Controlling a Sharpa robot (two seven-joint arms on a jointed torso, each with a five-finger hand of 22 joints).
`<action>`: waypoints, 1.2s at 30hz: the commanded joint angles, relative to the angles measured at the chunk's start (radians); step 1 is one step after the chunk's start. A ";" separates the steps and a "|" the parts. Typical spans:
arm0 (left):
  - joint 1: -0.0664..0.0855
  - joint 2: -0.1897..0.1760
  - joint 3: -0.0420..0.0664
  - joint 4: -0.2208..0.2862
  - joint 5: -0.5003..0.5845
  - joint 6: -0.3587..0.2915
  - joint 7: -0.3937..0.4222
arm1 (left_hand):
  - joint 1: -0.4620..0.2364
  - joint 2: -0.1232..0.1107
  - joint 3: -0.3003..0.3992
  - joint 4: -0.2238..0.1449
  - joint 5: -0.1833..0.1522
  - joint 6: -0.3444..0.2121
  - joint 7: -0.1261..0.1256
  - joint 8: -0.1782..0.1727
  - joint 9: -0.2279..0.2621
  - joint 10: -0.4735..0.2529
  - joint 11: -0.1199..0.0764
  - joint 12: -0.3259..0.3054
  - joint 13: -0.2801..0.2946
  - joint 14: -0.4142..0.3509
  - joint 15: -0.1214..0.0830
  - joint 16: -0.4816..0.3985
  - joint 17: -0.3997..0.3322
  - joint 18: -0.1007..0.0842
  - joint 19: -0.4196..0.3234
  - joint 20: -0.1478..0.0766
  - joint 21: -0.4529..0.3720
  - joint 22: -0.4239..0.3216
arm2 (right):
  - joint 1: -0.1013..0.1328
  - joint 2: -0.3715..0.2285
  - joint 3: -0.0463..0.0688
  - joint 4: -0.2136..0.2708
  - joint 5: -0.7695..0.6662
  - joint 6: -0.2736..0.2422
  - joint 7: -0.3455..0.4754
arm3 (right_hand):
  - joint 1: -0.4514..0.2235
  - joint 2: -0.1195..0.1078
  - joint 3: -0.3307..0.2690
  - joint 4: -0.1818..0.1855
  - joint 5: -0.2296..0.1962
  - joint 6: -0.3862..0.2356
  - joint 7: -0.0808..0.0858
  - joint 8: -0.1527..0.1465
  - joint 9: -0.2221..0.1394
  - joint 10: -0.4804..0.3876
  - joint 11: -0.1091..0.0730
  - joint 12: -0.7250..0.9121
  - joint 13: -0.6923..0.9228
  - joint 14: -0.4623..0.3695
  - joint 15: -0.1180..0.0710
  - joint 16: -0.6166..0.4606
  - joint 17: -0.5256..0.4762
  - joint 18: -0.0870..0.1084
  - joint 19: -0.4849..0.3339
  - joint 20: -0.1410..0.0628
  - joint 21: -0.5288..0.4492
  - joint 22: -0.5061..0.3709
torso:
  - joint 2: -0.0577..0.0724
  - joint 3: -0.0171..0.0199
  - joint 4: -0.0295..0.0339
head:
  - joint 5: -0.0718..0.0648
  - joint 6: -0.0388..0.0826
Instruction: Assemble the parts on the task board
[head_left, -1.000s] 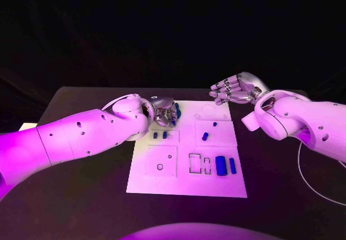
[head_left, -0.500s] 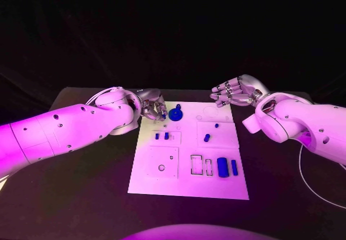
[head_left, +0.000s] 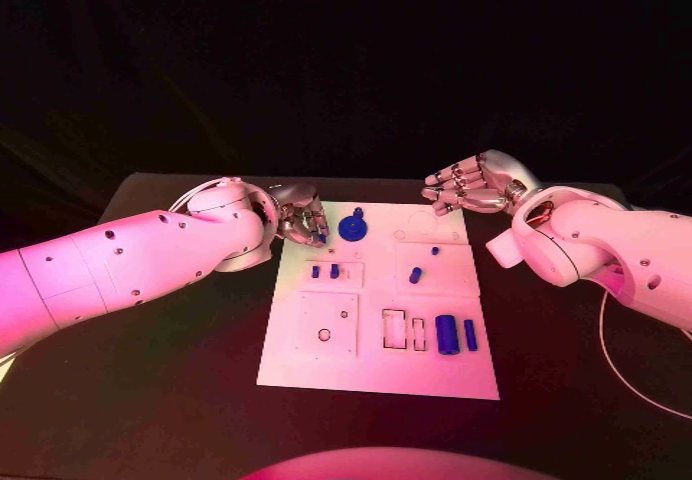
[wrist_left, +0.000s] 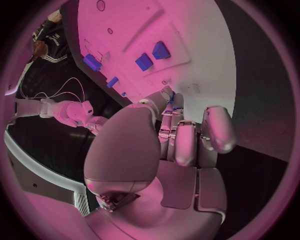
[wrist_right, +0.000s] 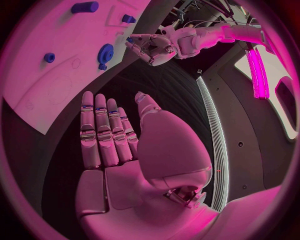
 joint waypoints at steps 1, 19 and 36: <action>-0.007 0.009 0.000 -0.003 -0.004 0.008 0.013 | -0.010 0.001 0.006 -0.001 0.000 -0.003 0.004 -0.003 0.000 0.001 0.008 -0.003 -0.001 0.032 0.005 0.002 -0.001 -0.014 0.038 0.002 0.004 0.017 | -0.001 0.002 0.000 0.001 -0.003 0.014 0.011 | -0.005 0.008 -0.001 -0.007 0.006 -0.003 0.000 -0.002 0.000 0.001 0.001 -0.006 -0.001 -0.002 0.000 -0.002 -0.001 0.008 0.004 0.005 -0.007 0.001 | 0.000 0.0000 -0.0005 | -0.001 -0.001; -0.019 0.031 -0.012 -0.015 -0.035 0.022 0.013 | -0.011 0.001 0.007 -0.002 0.000 -0.003 0.004 -0.004 0.000 0.001 0.008 -0.004 -0.001 0.033 0.006 0.003 0.001 -0.014 0.038 0.002 0.003 0.017 | -0.002 0.001 0.000 0.003 -0.003 0.014 0.011 | -0.005 0.008 -0.001 -0.007 0.006 -0.003 0.000 -0.002 0.000 0.001 0.001 -0.006 -0.001 -0.002 0.000 -0.002 -0.001 0.008 0.004 0.005 -0.007 0.001 | 0.000 0.0008 -0.0005 | -0.008 -0.005; -0.021 0.042 -0.015 -0.021 -0.044 0.032 0.016 | -0.011 0.002 0.010 -0.004 0.000 -0.001 0.003 -0.005 0.000 0.005 0.007 -0.005 0.000 0.032 0.005 0.003 0.001 -0.014 0.037 0.003 0.003 0.017 | -0.002 0.001 0.000 0.002 -0.003 0.015 0.012 | -0.005 0.008 -0.001 -0.007 0.006 -0.003 0.000 -0.002 0.000 0.001 0.001 -0.006 -0.001 -0.002 0.000 -0.002 -0.001 0.008 0.004 0.005 -0.007 0.001 | 0.000 0.0013 -0.0004 | -0.006 -0.007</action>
